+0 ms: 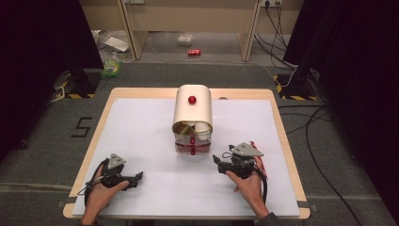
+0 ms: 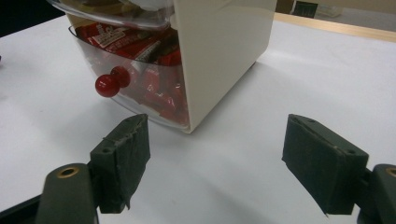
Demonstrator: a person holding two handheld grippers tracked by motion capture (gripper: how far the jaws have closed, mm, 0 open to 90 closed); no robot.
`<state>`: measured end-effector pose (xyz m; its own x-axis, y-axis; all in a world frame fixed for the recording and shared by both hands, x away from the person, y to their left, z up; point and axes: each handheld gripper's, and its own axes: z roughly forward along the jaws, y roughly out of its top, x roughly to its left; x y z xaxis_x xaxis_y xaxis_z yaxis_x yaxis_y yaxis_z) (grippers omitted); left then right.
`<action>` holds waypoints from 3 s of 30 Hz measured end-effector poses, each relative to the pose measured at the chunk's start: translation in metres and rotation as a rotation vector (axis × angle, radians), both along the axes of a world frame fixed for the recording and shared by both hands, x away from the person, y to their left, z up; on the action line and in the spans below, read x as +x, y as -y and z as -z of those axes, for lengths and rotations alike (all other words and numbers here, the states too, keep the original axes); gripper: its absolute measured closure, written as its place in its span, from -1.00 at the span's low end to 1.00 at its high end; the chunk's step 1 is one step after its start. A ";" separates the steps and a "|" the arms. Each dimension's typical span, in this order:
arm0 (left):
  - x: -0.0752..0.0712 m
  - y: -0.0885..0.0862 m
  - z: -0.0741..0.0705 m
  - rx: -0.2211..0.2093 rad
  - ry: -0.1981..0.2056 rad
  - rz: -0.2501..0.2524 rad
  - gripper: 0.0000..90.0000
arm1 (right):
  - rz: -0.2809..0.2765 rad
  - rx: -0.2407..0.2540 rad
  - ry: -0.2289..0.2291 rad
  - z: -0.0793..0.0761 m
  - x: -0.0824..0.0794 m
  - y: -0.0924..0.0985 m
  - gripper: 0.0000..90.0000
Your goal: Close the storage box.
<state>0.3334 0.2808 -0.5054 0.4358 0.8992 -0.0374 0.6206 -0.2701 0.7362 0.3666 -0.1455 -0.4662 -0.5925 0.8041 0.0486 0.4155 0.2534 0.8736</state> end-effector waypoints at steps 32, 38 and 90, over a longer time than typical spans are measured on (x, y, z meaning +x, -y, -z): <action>0.000 0.000 0.000 0.001 0.001 -0.001 -0.89 | 0.020 0.002 -0.057 0.001 -0.030 0.044 -0.52; 0.000 0.000 0.000 0.001 0.001 -0.001 -0.89 | 0.020 0.006 -0.060 0.001 -0.033 0.048 -0.52; 0.000 0.000 0.000 0.001 0.000 0.000 -0.89 | -0.012 -0.022 -0.115 0.008 -0.065 0.068 -0.59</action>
